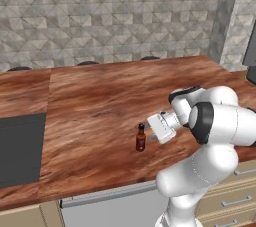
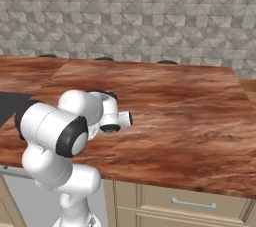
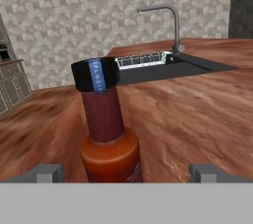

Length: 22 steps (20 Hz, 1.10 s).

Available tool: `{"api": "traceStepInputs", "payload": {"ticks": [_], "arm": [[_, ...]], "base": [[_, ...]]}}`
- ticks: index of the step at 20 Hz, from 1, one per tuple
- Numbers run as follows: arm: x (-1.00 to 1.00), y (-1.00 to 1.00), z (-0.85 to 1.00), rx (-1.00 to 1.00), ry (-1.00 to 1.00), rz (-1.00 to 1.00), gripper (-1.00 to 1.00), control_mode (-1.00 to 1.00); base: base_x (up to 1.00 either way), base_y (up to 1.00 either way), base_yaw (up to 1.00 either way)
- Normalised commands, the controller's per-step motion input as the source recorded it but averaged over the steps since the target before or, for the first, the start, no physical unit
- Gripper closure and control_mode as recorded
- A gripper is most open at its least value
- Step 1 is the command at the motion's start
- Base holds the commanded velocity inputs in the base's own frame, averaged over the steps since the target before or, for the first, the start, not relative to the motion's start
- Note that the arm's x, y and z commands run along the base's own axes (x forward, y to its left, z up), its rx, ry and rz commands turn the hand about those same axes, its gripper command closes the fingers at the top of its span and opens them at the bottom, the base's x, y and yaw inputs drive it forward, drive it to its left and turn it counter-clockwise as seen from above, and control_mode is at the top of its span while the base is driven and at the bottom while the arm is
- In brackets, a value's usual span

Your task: Place the mayonnaise and condiment bottle from the counter to the top shelf of the fridge. If the existing items in the fridge are on the top shelf, move them to other shelves.

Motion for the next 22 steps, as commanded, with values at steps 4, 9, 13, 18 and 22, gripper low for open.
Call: {"api": "traceStepInputs", "payload": {"ticks": [4, 9, 13, 18, 22], "arm": [[-0.14, 0.00, 0.00, 0.00, 0.00, 0.00, -1.00, -1.00], [-0.02, 0.06, 0.00, 0.00, 0.00, 0.00, -1.00, -1.00], [0.00, 0.13, 0.00, 0.00, 0.00, 0.00, -1.00, -1.00], [0.00, 0.09, -0.03, 0.00, 0.01, 0.00, -1.00, -1.00], [0.00, 0.02, -0.03, 0.00, 0.01, 0.00, -1.00, -1.00]], "base": [[0.00, 0.00, 0.00], [0.00, 0.00, 0.00], [0.00, 0.00, 0.00], [0.00, 0.00, 0.00], [0.00, 0.00, 0.00]]}}
